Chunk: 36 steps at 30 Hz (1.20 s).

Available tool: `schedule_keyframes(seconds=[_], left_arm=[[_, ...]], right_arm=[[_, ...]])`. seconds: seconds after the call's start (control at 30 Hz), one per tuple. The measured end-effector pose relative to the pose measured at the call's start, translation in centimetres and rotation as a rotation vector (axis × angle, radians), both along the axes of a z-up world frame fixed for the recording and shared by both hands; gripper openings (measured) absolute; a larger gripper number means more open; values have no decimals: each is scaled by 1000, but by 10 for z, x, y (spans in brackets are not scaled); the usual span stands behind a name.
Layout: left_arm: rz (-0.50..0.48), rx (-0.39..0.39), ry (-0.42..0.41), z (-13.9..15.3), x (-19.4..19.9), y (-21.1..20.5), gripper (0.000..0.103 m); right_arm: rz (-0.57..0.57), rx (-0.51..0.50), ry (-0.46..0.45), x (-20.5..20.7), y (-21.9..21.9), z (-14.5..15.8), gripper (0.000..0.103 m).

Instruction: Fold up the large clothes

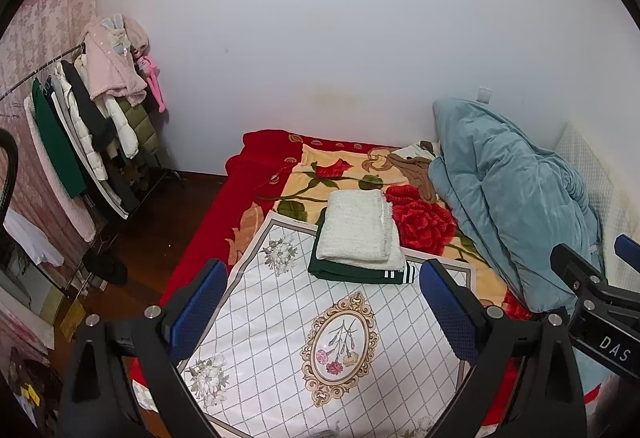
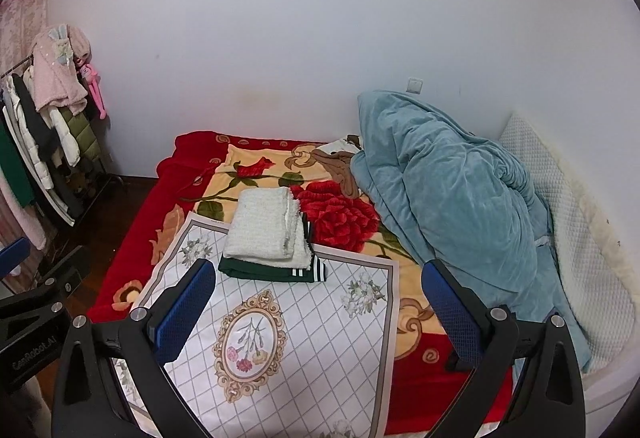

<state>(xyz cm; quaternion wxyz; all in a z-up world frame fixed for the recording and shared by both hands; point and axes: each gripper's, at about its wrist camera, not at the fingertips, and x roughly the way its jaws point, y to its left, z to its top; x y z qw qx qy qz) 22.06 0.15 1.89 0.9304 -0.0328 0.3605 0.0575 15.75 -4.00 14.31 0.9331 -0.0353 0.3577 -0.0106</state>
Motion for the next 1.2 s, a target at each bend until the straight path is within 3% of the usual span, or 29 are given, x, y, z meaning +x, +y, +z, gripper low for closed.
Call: schedule_keyframes(seconds=[1.2], left_arm=[[9, 4, -1, 9, -13, 5, 98]], right_arm=[[49, -5, 6, 5, -4, 2, 103]])
